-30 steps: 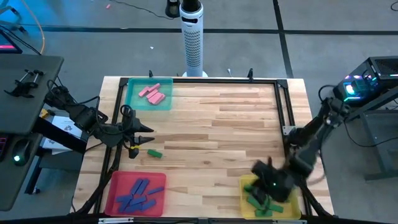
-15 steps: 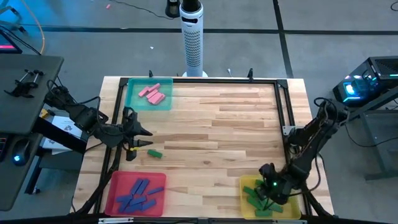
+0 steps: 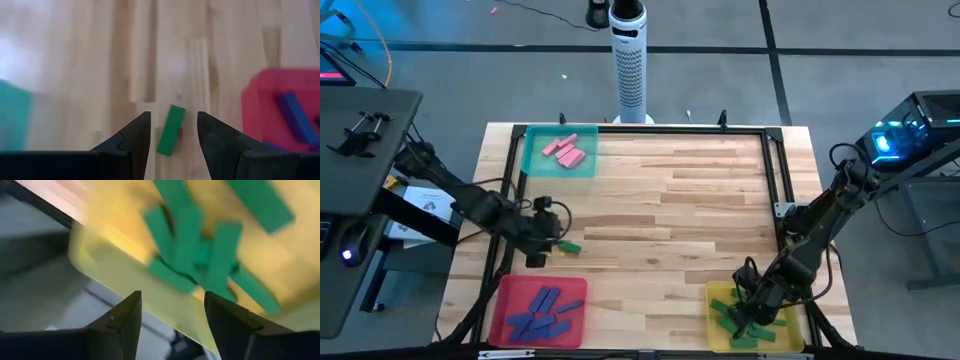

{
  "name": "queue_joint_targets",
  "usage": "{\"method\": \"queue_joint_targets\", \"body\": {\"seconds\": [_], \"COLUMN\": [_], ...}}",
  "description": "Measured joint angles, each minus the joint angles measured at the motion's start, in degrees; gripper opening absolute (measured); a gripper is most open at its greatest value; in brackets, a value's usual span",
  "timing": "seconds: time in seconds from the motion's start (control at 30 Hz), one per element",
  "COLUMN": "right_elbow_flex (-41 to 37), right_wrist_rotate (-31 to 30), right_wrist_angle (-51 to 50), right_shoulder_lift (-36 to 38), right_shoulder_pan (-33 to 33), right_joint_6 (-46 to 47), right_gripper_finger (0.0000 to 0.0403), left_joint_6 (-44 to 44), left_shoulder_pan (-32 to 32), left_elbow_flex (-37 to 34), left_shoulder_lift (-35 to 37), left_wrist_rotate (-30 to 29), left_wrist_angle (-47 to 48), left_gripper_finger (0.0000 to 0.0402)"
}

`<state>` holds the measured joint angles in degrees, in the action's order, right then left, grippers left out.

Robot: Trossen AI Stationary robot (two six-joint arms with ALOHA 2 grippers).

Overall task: Sort blocks
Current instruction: Put the green block into the yellow bin

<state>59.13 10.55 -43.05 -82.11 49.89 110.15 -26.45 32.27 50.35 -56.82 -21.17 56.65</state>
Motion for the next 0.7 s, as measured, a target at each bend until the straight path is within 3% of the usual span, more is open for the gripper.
{"method": "queue_joint_targets", "body": {"seconds": [0.2, 0.37, 0.47, 0.57, 0.7], "right_elbow_flex": [12.3, 19.28, 21.55, 22.33, 22.34], "right_wrist_rotate": [-24.05, -39.91, -43.56, -43.76, -43.76], "right_wrist_angle": [-13.4, -19.25, -19.28, -18.86, -18.83], "right_shoulder_lift": [0.04, 0.04, 0.04, 0.04, 0.04], "right_shoulder_pan": [-1.74, -4.24, -6.08, -7.79, -9.61], "right_joint_6": [-2.14, -7.08, -11.78, -15.44, -18.95], "right_gripper_finger": [0.018, 0.0179, 0.0178, 0.0178, 0.0178], "left_joint_6": [10.74, 18.87, 19.66, 20.12, 17.74], "left_shoulder_pan": [-3.14, -5.61, -7.32, -8.99, -10.68], "left_elbow_flex": [-12.23, -20.8, -24.89, -28.03, -30.72], "left_shoulder_lift": [0.61, 0.46, 0.14, -0.55, -4.11], "left_wrist_rotate": [9.62, 11.87, 12.58, 16.58, 15.88], "left_wrist_angle": [-13.16, -24.67, -27.07, -32.86, -33.49], "left_gripper_finger": [0.017, 0.0203, 0.0216, 0.0217, 0.0205]}}
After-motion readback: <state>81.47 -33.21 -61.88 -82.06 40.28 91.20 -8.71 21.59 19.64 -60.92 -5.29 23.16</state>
